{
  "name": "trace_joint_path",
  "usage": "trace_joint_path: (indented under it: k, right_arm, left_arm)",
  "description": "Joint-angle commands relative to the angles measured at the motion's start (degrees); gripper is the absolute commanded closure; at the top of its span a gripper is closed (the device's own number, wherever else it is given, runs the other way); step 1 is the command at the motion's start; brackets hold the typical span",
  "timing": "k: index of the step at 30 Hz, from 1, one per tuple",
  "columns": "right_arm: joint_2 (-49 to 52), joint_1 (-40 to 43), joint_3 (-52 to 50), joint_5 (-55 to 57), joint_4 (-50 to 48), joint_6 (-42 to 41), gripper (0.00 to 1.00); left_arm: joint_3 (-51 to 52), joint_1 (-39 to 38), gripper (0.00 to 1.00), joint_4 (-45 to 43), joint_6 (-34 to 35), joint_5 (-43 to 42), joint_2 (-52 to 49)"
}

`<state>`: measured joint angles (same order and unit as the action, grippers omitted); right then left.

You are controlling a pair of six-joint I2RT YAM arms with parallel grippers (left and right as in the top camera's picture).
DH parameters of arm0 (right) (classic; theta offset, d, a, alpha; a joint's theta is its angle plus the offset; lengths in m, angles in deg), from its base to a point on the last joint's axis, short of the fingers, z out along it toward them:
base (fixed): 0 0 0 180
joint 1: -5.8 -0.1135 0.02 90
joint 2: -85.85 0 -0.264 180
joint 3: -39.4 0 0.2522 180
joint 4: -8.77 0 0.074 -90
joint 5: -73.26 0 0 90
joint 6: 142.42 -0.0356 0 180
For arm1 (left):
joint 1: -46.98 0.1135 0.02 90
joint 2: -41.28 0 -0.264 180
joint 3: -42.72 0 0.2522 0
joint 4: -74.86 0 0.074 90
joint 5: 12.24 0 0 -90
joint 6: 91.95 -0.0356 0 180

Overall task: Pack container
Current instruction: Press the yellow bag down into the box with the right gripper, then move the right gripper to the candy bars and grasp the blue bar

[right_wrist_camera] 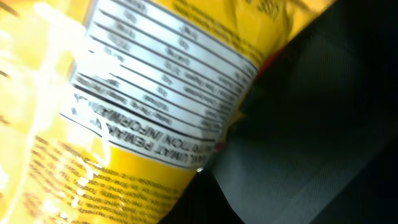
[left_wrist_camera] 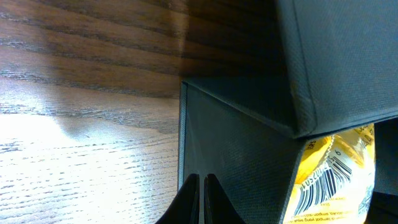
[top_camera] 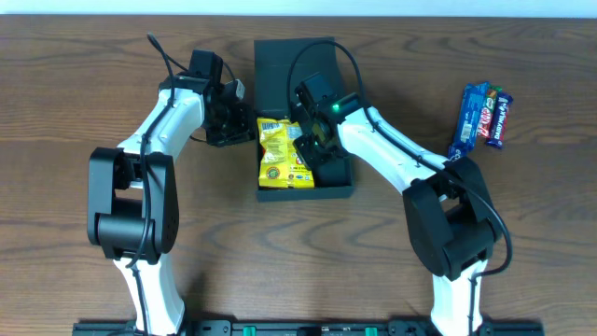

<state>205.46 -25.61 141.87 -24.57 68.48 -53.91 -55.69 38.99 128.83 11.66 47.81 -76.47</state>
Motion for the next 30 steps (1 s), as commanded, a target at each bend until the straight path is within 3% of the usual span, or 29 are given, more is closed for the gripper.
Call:
trace_joint_path:
  k: [1, 9, 14, 18, 22, 23, 26, 28, 30]
  right_arm:
    - [0.50, -1.14, -0.17, -5.18, -1.07, -1.49, 0.98]
    - [0.13, -0.85, 1.11, 0.94, 0.94, -1.49, 0.98]
    - [-3.98, 0.66, 9.35, 4.00, 7.96, -1.44, 0.99]
    - [-11.87, 5.66, 15.89, 13.03, 9.40, -0.81, 0.99]
    - [-13.73, 17.16, 15.72, 18.38, 9.25, 0.22, 0.99]
    - [-12.96, 20.52, 15.43, 18.36, 9.64, -1.03, 0.96]
    - [-9.16, 28.76, 15.28, 18.29, 10.82, -6.32, 0.74]
    - [-5.49, 32.89, 15.28, 17.14, 10.45, -8.39, 0.51]
    - [-1.90, 34.88, 15.28, 15.98, 9.92, -8.37, 0.35]
  left_arm:
    - [-0.59, 0.02, 0.94, 0.02, 0.81, 0.31, -0.94]
    - [-0.59, 0.02, 0.94, 0.04, 0.79, 0.33, -0.94]
    - [-0.59, 0.04, 0.94, 0.04, 0.79, 0.33, -0.94]
    - [-0.59, 0.04, 0.94, 0.07, 0.79, 0.33, -0.94]
    - [-0.59, 0.04, 0.94, 0.04, 0.79, 0.33, -0.94]
    - [-0.59, 0.04, 0.94, 0.04, 0.79, 0.33, -0.94]
    - [-0.59, 0.04, 0.94, 0.07, 0.81, 0.31, -0.94]
    - [-0.59, 0.02, 0.94, 0.07, 0.81, 0.33, -0.94]
    - [-0.59, 0.02, 0.94, 0.07, 0.81, 0.33, -0.94]
